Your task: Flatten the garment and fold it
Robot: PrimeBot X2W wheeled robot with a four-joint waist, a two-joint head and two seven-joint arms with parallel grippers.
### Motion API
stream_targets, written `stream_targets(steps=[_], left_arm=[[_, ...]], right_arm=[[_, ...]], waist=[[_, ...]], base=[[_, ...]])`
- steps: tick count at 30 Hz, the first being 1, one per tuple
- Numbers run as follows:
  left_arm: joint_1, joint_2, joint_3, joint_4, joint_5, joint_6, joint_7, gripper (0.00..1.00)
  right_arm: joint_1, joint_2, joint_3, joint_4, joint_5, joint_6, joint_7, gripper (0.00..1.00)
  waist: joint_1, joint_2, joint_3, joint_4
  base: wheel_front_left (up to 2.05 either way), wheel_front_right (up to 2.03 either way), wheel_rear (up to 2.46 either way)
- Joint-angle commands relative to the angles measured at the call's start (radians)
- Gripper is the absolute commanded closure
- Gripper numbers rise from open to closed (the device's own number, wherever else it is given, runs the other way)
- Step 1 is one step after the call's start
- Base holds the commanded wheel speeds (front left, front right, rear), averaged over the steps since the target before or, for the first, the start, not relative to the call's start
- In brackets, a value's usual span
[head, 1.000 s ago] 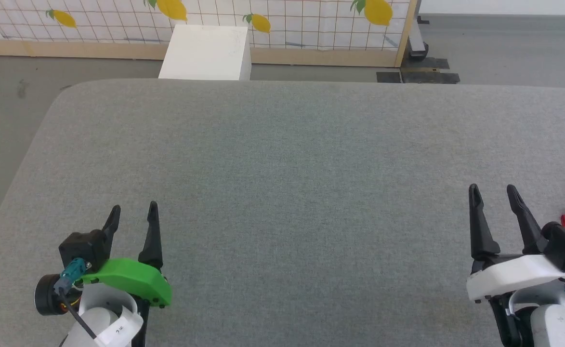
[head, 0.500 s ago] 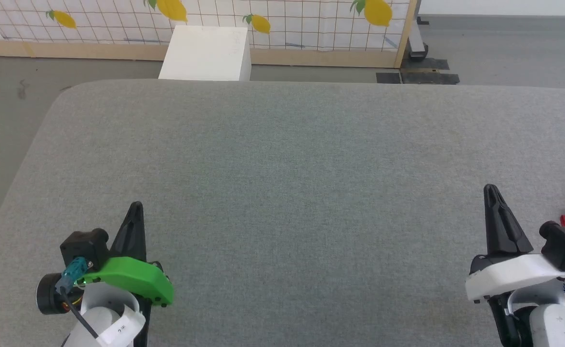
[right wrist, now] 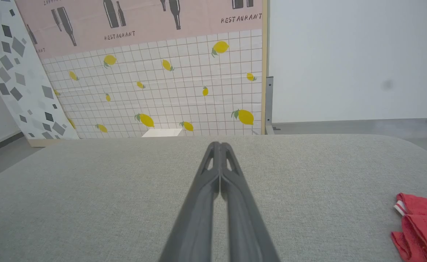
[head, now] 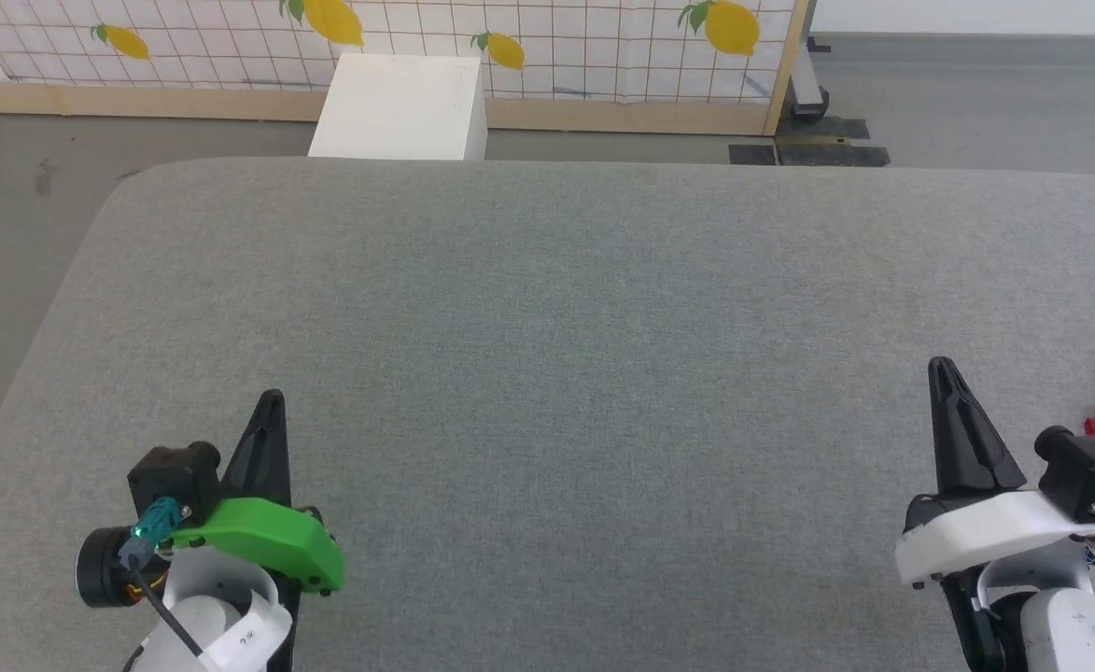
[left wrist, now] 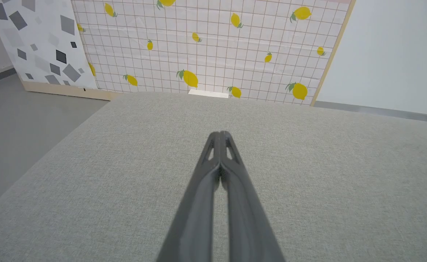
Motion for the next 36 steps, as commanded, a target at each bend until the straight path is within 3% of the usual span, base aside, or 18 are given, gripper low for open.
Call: stream_targets(steps=[1, 36], left_arm=[[0.018, -0.007, 0.007, -0.007, 0.022, -0.007, 0.006, 1.00], [0.057, -0.074, 0.068, -0.063, 0.149, -0.035, 0.057, 1.00]], right_arm=[[0.014, 0.001, 0.004, -0.008, -0.014, 0.000, 0.007, 1.00], [0.036, 0.002, 0.034, -0.037, -0.063, -0.001, 0.047, 1.00]], waist=[[0.0000, 0.0000, 0.000, 0.000], [0.0000, 0.0000, -0.013, 0.000]], base=[[0.00, 0.00, 0.00], [0.00, 0.00, 0.00]])
